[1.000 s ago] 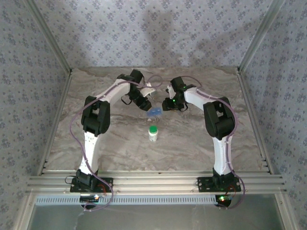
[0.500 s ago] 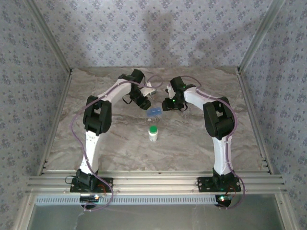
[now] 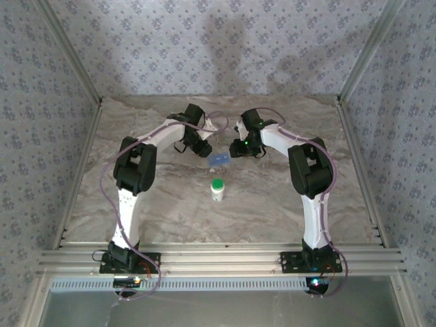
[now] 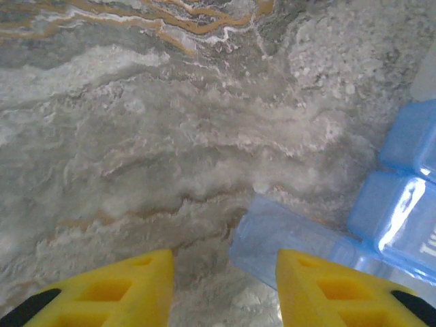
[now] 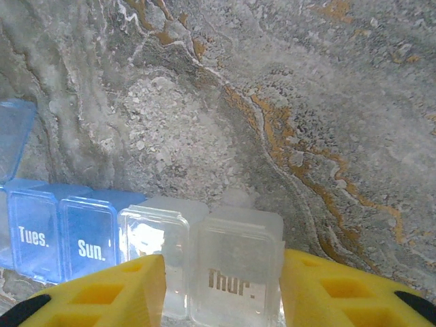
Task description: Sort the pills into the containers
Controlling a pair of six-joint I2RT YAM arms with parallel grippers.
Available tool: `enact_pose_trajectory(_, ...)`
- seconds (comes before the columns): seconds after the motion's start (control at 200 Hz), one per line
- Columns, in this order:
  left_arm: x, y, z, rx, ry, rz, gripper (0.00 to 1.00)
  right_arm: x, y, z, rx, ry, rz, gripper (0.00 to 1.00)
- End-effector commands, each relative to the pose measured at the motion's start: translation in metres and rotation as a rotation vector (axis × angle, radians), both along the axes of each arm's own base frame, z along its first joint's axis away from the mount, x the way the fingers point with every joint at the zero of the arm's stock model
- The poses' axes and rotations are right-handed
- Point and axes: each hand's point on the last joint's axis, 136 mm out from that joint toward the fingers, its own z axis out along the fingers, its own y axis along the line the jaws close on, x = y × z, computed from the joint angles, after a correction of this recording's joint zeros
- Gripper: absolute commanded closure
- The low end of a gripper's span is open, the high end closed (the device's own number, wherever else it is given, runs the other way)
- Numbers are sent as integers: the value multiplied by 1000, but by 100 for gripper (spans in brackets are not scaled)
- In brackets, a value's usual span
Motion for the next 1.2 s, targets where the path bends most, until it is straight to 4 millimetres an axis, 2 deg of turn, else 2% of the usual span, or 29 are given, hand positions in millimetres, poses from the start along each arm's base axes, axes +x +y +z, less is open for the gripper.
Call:
enact_pose_trajectory(0.0, 17, -7, 66, -107, -216, 55, 55, -25, -29, -40, -163, 100, -32, 50)
enact_pose_trajectory(0.17, 10, -1, 140, -263, -415, 143, 53, -6, -15, 4, -54, 38, -77, 48)
enact_pose_trajectory(0.27, -7, 13, 167, -303, -511, 236, 53, 2, -7, 36, -5, -20, -97, 47)
enact_pose_trajectory(0.33, -24, 22, 179, -323, -552, 295, 53, 3, -3, 55, 12, -55, -96, 46)
enact_pose_trajectory(0.51, -87, 51, 192, -448, -631, 389, 52, -10, 5, 103, -11, -158, -77, 45)
enact_pose_trajectory(0.64, -126, 91, 190, -535, -651, 543, 49, -31, 12, 130, -49, -228, -33, 44)
enact_pose_trajectory(0.73, -147, 122, 183, -580, -675, 666, 40, -47, 15, 141, -98, -271, 10, 41)
enact_pose_trajectory(0.81, -163, 144, 176, -606, -698, 740, 35, -56, 7, 148, -164, -293, 27, 40)
enact_pose_trajectory(0.91, -177, 155, 173, -656, -730, 757, 31, -48, -16, 161, -257, -361, -14, 40)
enact_pose_trajectory(1.015, -180, 152, 176, -730, -756, 738, 27, -28, -48, 167, -349, -407, -92, 39)
enact_pose_trajectory(1.069, -178, 149, 175, -731, -755, 724, 26, -15, -66, 165, -380, -414, -146, 36)
enact_pose_trajectory(1.194, -170, 134, 161, -684, -713, 657, 26, 13, -103, 150, -417, -371, -243, 35)
